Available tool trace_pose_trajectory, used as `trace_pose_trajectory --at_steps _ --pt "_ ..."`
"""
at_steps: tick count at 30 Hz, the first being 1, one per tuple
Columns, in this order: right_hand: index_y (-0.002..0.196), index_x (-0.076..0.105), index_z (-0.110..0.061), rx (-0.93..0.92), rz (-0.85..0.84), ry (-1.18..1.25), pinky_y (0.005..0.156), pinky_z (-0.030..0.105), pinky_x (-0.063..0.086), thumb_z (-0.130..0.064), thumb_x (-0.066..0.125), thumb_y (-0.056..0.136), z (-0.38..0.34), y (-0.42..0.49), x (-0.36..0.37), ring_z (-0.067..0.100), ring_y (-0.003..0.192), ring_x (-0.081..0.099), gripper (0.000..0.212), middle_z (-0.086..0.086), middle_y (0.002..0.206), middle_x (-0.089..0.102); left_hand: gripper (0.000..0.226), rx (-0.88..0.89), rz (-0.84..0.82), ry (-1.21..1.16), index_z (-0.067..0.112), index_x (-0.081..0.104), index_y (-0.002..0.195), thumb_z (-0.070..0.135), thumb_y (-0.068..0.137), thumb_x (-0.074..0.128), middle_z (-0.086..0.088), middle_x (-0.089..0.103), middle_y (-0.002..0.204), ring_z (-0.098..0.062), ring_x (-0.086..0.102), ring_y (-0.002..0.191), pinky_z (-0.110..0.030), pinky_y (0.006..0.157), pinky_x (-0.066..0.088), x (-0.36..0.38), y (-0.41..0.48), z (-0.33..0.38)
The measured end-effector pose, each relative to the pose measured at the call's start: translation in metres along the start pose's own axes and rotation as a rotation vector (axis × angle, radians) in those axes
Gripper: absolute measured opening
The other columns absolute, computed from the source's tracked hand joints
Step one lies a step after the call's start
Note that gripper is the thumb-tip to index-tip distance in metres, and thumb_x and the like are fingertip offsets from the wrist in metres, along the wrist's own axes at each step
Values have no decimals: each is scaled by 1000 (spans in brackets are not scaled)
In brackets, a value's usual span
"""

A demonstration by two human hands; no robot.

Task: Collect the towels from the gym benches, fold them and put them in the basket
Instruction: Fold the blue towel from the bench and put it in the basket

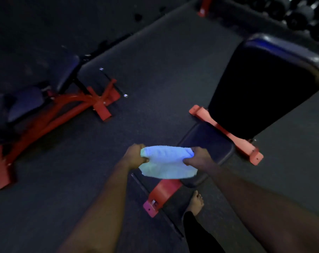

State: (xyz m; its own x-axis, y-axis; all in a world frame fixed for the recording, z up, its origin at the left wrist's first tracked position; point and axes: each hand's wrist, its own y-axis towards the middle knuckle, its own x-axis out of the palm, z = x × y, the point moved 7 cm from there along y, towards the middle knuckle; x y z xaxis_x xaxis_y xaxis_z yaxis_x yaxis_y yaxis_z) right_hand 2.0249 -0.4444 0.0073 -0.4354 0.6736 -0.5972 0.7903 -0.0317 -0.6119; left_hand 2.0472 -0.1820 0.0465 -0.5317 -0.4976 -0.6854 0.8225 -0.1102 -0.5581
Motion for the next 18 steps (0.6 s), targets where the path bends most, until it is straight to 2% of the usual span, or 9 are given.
trace_pose_trajectory --at_steps 2,4,6,9,12,15,16,18 --pt "83 66 -13 -122 24 -44 61 31 46 -36 71 59 -55 -35 13 21 71 59 34 1 69 60 20 -5 118 -60 21 57 81 16 74 75 2 65 85 -16 59 78 -23 59 40 -38 -60 -31" --pt "84 64 -9 -224 63 -89 63 32 44 -44 66 56 -101 -63 26 24 75 61 45 6 76 65 21 -5 226 -98 21 57 86 17 75 74 4 65 87 -14 58 79 -20 55 38 -65 -107 -62" --pt "89 66 -7 -344 109 -94 65 32 46 -47 61 51 -152 -100 48 27 79 63 55 9 82 69 25 -5 332 -117 21 55 87 18 74 75 4 64 86 -15 58 80 -22 55 37 -93 -168 -98" --pt "91 67 -10 -536 90 -123 68 32 48 -47 62 51 -234 -168 100 26 81 64 55 8 84 70 27 -64 497 -195 18 56 93 16 75 76 3 61 86 -14 56 78 -20 53 36 -125 -273 -170" --pt "97 70 -20 -687 14 -160 70 25 43 -46 64 54 -304 -232 165 19 82 62 52 -1 84 67 29 -150 627 -206 17 56 95 15 75 77 2 63 89 -15 55 80 -26 57 36 -143 -371 -242" --pt "102 73 -20 -852 -116 -204 70 23 45 -32 74 64 -367 -306 259 17 84 64 39 -2 84 67 26 -276 818 -241 9 55 91 13 74 76 -2 63 84 -17 54 77 -28 59 33 -145 -485 -329" --pt "100 73 -20 -876 -156 -216 67 21 45 -27 75 67 -378 -320 282 17 83 65 34 -2 83 68 23 -291 875 -258 7 54 86 13 74 74 -4 62 81 -17 53 74 -29 57 32 -142 -510 -346" --pt "97 73 -20 -938 -250 -253 55 8 39 -22 75 69 -402 -358 342 15 78 63 28 -1 80 68 20 -346 959 -264 10 49 76 18 72 67 -8 58 78 -21 52 72 -33 58 33 -129 -573 -390"
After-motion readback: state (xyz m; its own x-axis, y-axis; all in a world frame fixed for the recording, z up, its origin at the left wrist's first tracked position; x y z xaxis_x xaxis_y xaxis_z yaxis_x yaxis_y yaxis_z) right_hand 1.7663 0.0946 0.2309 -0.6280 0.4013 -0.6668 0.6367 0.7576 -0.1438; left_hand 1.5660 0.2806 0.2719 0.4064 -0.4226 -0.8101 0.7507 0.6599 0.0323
